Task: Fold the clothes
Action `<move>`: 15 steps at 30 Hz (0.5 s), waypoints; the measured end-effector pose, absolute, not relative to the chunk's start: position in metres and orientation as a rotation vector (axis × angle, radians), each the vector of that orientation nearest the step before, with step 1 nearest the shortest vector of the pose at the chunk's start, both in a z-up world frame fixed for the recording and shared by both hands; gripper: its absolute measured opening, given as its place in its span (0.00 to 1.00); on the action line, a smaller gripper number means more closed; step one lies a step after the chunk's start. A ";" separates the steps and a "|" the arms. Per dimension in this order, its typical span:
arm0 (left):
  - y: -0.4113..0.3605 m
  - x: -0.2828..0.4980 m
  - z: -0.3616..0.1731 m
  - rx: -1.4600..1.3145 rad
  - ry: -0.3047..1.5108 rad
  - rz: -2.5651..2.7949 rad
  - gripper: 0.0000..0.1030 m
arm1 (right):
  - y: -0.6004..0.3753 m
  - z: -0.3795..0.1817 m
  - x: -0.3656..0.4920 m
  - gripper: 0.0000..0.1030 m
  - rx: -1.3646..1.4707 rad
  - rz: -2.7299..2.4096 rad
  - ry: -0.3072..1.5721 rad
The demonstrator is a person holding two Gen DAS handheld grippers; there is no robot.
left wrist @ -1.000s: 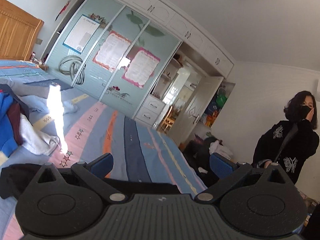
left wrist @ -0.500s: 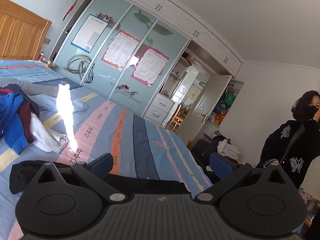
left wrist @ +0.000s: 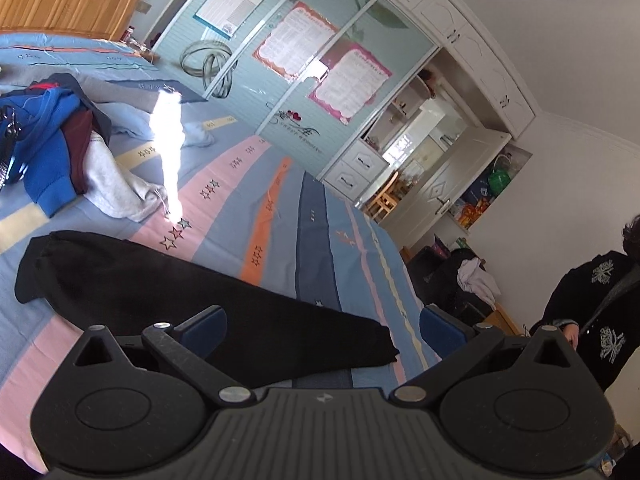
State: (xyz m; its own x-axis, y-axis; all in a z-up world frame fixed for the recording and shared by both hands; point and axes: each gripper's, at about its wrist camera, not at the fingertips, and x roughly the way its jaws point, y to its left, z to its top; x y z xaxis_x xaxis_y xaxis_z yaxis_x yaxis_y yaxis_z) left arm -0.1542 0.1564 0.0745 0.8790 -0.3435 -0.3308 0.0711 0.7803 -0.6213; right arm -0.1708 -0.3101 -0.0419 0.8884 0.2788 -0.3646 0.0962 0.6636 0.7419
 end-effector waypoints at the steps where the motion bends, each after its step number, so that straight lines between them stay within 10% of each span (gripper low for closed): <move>1: 0.153 -0.153 0.074 -0.635 0.457 -0.237 0.99 | -0.311 -0.041 -0.171 1.00 0.854 0.112 0.480; 15: 0.147 -0.155 0.071 -0.625 0.473 -0.242 0.99 | -0.323 -0.048 -0.170 1.00 0.911 0.118 0.492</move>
State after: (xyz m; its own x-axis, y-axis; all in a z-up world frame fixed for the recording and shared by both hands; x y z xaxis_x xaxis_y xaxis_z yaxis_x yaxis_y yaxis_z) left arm -0.1547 0.1471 0.0709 0.8666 -0.3552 -0.3505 0.0757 0.7877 -0.6113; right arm -0.1695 -0.3228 -0.0484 0.8831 0.3022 -0.3590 0.1072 0.6149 0.7813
